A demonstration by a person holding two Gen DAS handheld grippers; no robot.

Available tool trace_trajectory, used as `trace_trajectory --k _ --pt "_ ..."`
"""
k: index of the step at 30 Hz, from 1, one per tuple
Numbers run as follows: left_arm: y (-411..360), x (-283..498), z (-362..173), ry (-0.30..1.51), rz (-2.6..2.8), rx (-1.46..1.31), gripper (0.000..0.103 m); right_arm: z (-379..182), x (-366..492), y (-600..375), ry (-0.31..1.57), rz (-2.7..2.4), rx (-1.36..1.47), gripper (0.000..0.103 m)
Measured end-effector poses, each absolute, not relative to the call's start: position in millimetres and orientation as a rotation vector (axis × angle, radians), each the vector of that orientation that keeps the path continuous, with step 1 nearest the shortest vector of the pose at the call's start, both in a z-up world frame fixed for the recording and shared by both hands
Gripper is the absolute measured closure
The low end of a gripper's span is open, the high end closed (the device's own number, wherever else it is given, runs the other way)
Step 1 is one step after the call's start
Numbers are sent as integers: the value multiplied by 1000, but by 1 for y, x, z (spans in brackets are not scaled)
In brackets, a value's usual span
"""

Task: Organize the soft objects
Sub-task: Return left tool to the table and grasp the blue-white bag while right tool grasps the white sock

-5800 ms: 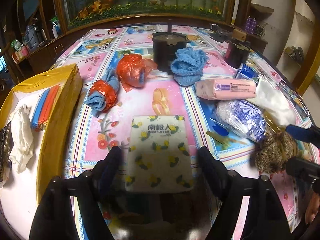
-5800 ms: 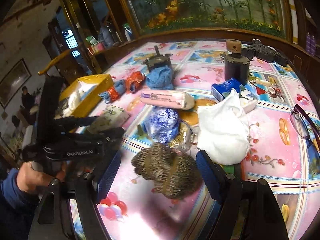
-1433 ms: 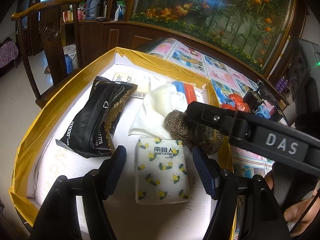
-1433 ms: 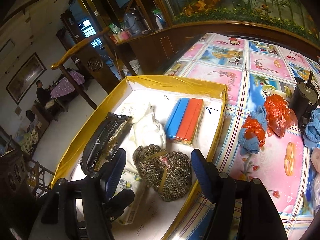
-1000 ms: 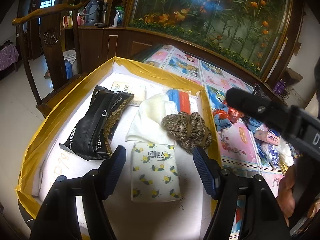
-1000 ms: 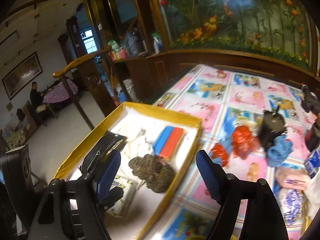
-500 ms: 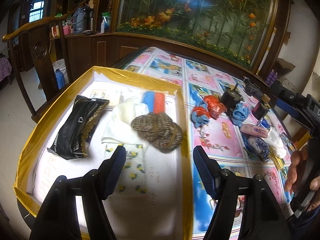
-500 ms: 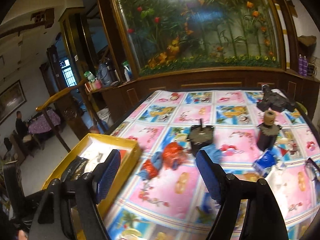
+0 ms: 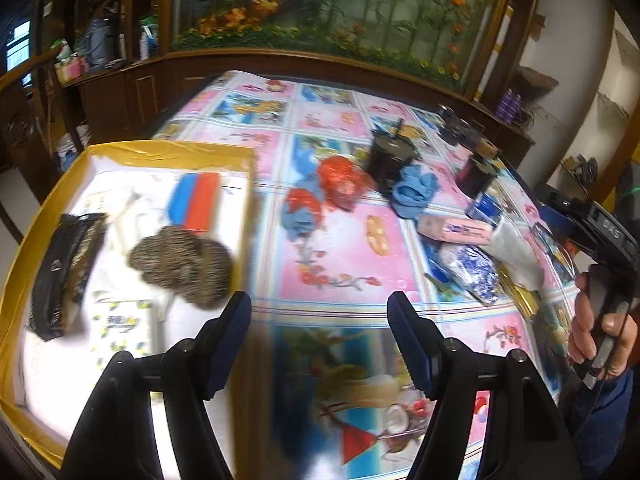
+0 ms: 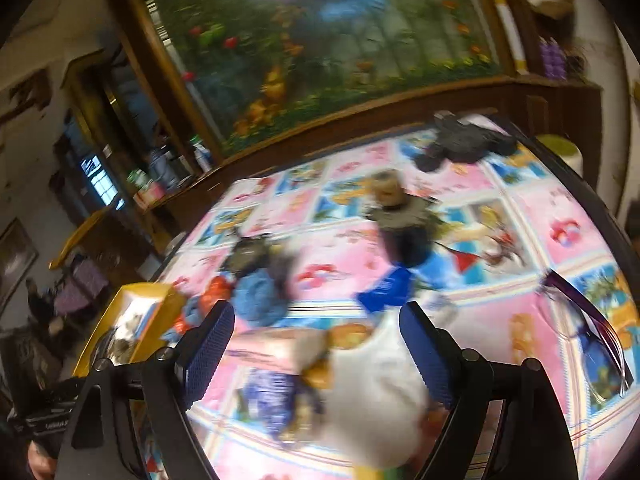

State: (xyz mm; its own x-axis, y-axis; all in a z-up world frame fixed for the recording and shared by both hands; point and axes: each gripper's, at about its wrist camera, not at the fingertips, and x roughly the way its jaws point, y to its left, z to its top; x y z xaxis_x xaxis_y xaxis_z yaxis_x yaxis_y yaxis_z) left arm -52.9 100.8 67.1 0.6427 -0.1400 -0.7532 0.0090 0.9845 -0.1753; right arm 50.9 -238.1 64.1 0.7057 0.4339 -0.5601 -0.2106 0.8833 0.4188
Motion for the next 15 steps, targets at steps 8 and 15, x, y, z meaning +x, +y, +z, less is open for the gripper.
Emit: trace_trajectory --k 8,15 --pt "20 -34 45 946 -233 -88 30 32 72 -295 855 307 559 35" --pt "2 -42 27 999 -282 -59 30 37 60 -227 909 362 197 36"
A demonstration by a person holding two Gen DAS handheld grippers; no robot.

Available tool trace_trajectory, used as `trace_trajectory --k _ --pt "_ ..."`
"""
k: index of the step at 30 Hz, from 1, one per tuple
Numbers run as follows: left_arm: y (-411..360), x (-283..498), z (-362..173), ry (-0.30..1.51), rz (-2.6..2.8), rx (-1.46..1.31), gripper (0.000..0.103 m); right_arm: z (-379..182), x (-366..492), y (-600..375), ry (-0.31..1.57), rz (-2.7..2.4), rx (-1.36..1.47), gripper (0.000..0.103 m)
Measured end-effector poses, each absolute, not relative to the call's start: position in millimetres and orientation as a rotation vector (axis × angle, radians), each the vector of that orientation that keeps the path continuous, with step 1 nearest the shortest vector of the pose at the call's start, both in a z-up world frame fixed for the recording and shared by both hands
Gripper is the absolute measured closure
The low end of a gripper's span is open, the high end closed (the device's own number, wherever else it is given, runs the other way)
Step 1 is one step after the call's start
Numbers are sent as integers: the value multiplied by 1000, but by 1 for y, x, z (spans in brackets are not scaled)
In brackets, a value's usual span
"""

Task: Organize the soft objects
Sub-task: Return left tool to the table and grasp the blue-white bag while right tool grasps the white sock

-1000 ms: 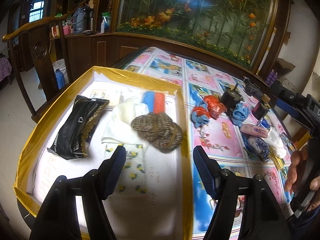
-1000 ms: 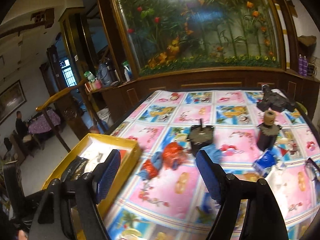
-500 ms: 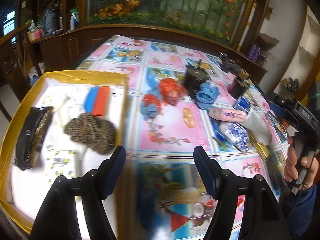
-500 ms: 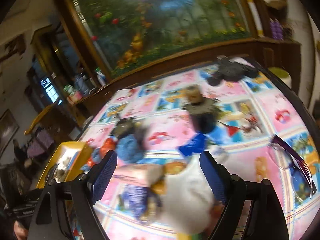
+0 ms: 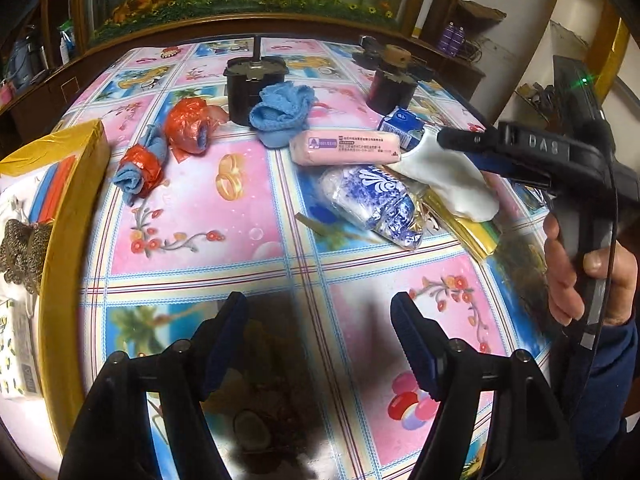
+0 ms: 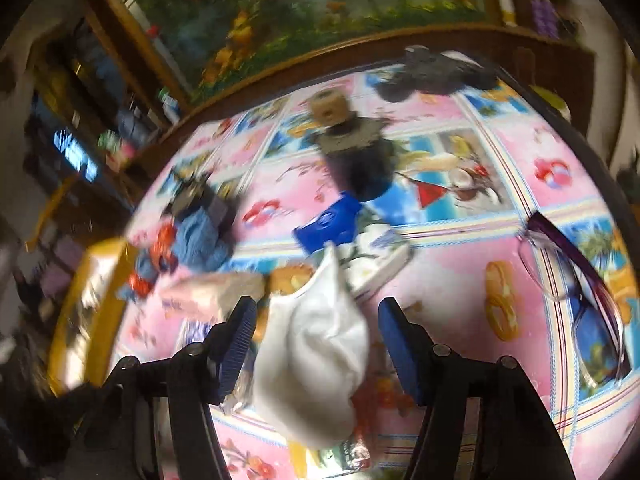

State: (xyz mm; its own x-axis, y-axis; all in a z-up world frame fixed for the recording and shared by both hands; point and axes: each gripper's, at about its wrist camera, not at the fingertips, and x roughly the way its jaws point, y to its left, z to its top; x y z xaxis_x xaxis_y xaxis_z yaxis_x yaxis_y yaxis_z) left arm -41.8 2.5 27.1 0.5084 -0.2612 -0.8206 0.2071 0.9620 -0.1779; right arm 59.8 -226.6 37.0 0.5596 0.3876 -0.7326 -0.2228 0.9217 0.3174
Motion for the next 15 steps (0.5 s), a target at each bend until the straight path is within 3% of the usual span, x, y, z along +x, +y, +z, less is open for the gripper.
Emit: trace_trajectory --k 4,5,6,7,9,15 --pt "15 -42 28 1000 -263 -78 30 32 48 -202 893 336 -35 35" --pt "17 -42 27 1002 -259 -82 30 28 47 -198 903 334 -74 40" --pt "18 -42 27 1004 -258 -83 30 24 47 -199 915 329 -83 68" --pt "19 -41 26 1008 -258 -87 30 22 49 -202 927 311 -68 78" --pt "19 -40 27 1012 -267 -96 30 24 51 -216 921 294 -9 86" --pt "4 -22 35 1013 -305 -143 23 54 46 -242 773 308 174 88"
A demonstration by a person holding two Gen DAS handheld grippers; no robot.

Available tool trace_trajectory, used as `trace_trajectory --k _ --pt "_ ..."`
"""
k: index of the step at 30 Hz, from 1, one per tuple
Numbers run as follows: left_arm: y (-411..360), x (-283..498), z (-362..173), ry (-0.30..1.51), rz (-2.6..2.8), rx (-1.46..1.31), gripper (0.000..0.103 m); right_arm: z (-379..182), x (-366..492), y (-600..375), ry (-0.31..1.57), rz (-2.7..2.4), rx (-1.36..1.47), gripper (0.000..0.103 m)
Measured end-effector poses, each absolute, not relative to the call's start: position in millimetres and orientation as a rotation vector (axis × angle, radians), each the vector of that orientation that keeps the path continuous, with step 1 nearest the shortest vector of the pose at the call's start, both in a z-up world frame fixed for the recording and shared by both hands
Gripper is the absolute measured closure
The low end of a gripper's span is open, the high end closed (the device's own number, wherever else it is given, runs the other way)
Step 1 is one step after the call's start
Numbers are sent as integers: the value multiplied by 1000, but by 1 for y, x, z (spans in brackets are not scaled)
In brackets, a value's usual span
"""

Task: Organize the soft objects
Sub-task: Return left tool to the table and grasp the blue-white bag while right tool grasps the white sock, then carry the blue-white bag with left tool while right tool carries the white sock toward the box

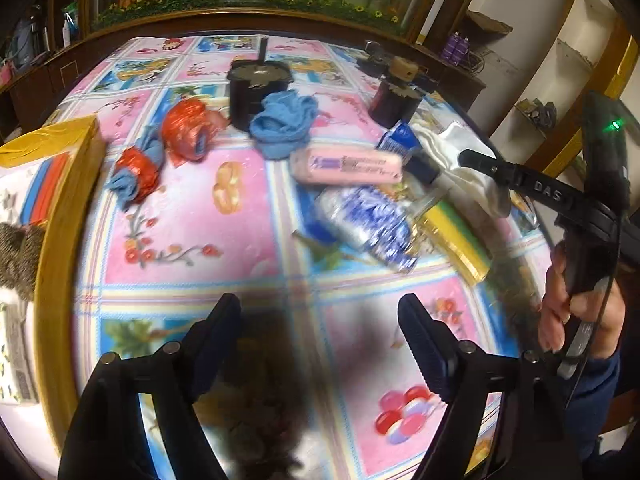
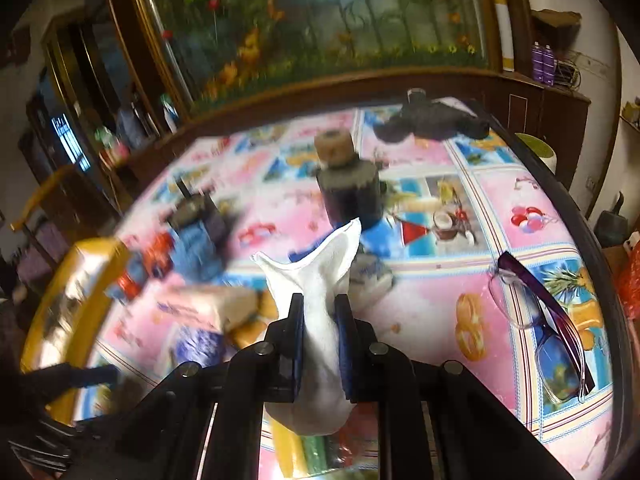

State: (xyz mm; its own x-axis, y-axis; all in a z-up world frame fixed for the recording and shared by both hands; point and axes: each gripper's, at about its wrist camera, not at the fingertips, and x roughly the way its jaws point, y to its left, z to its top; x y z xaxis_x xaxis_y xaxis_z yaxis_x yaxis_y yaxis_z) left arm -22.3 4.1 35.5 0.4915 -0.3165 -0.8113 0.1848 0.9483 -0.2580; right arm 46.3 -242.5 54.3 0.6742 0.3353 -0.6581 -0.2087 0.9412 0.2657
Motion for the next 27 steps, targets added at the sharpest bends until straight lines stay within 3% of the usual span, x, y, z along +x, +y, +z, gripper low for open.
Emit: trace_trajectory --k 9,16,18,20,27 --pt "-25 38 25 1088 -274 -252 21 66 43 -253 721 305 260 88" --pt "-48 54 14 1034 -230 -149 21 66 44 -252 726 332 280 88" --pt "-47 50 14 1007 -224 -124 28 66 43 -253 727 331 286 88" --pt "-44 44 15 983 -246 -121 42 65 43 -252 727 338 286 88" --pt "-26 19 16 968 -258 -128 43 63 43 -246 737 359 276 88"
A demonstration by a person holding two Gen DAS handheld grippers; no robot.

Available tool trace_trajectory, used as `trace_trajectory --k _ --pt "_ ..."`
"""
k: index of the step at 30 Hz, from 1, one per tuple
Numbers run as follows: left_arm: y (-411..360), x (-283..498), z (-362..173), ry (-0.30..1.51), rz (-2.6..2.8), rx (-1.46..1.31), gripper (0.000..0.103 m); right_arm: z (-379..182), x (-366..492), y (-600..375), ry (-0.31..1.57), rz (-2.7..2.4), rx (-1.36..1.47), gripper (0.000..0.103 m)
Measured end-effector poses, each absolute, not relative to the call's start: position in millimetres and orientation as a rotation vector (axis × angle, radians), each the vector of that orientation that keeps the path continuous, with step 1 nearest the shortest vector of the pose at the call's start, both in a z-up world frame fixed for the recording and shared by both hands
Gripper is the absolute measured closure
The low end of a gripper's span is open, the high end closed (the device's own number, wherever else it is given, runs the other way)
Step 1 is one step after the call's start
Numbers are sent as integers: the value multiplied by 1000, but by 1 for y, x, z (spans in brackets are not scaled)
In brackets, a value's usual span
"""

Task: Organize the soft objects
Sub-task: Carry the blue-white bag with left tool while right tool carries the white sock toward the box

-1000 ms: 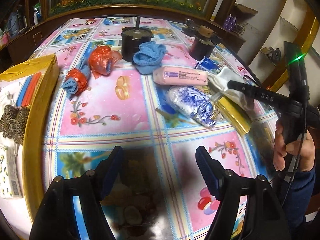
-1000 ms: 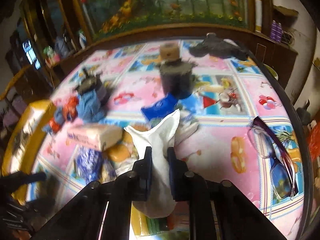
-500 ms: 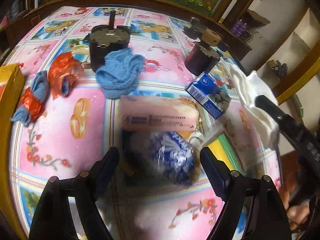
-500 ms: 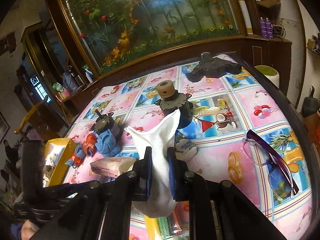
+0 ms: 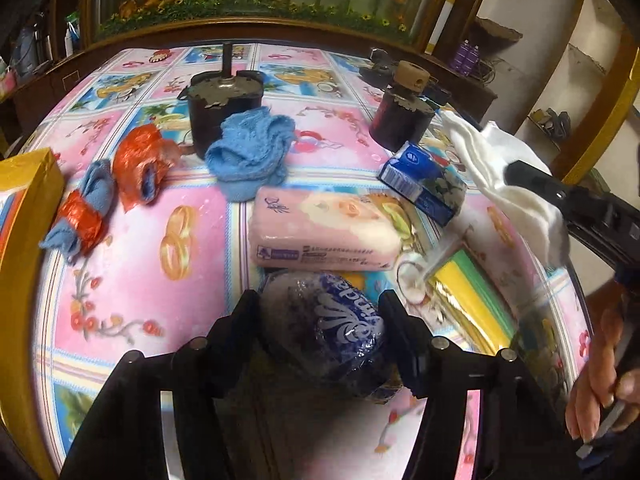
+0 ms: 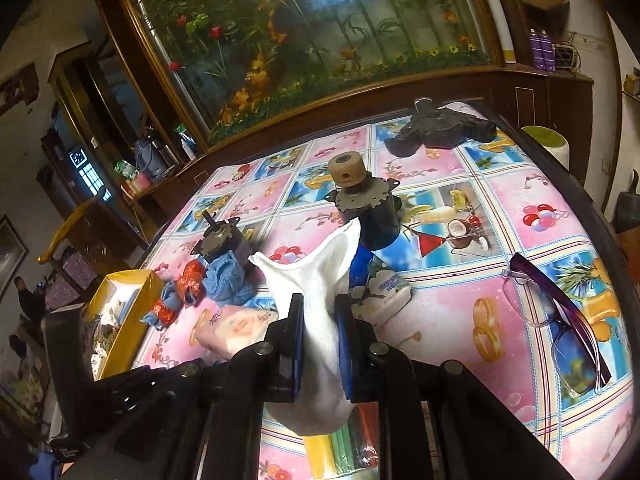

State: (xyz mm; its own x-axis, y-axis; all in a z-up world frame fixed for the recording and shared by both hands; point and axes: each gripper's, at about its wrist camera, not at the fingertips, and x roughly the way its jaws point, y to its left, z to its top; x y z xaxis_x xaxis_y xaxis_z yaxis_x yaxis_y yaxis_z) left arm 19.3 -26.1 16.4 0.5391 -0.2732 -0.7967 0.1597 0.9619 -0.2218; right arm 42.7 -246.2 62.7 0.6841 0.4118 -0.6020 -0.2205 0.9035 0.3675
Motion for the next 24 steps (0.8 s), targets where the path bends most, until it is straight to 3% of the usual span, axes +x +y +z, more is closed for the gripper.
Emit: trace_trajectory --k 24 --pt "23 -37 54 854 -300 -205 42 49 31 -194 758 469 272 87"
